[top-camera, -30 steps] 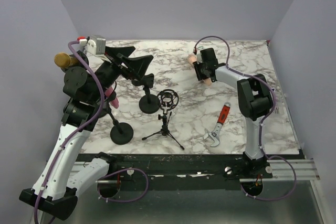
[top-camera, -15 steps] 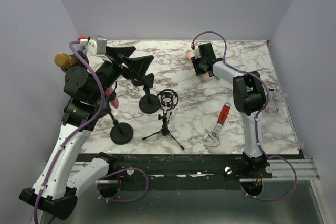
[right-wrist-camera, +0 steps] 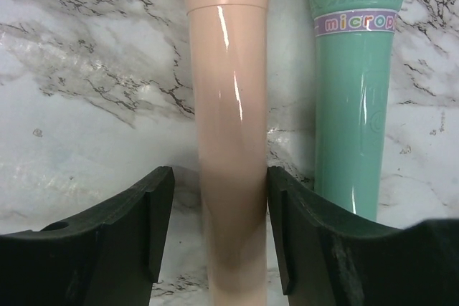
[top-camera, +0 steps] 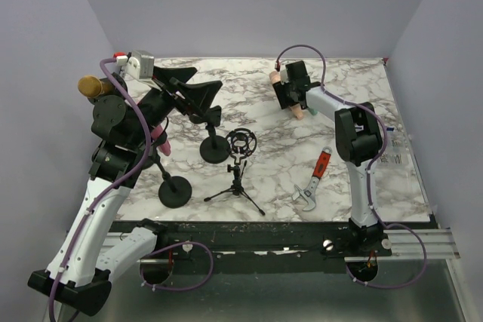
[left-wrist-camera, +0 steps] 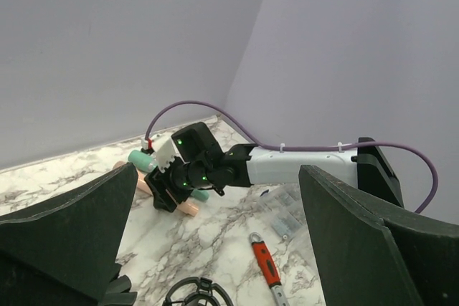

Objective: Remove the microphone from the stand

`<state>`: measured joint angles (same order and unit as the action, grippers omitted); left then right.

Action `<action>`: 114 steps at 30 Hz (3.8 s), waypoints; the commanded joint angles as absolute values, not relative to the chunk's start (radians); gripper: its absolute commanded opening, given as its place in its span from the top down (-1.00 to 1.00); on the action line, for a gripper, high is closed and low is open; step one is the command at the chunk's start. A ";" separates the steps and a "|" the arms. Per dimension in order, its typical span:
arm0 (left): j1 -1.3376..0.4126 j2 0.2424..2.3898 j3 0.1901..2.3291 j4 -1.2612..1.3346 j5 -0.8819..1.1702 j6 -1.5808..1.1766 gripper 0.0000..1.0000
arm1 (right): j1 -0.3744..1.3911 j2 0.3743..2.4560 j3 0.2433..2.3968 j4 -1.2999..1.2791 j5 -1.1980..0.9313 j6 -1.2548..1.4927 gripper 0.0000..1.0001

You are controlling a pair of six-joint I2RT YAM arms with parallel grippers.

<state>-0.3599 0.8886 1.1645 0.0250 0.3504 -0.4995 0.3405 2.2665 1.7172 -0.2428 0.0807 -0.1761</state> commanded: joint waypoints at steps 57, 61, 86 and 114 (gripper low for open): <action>-0.472 0.491 1.172 -0.403 0.400 -0.332 -0.97 | 0.455 1.309 0.962 0.575 -0.519 0.794 -0.99; -0.472 0.388 1.191 -0.617 0.145 -0.258 -0.97 | 0.671 1.347 1.119 0.369 -0.334 0.603 -1.00; -0.472 0.118 0.895 -0.825 -0.385 -0.354 -0.97 | 1.262 1.874 1.809 0.123 0.353 0.131 -0.93; -0.472 0.271 0.888 -0.654 -0.290 -0.311 -0.78 | 1.263 1.915 1.846 0.115 0.301 0.028 0.99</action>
<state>-0.4690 0.2203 0.8635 -0.7063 -0.3408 -0.3378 1.2575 1.9354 1.8595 0.1184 0.3122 0.0536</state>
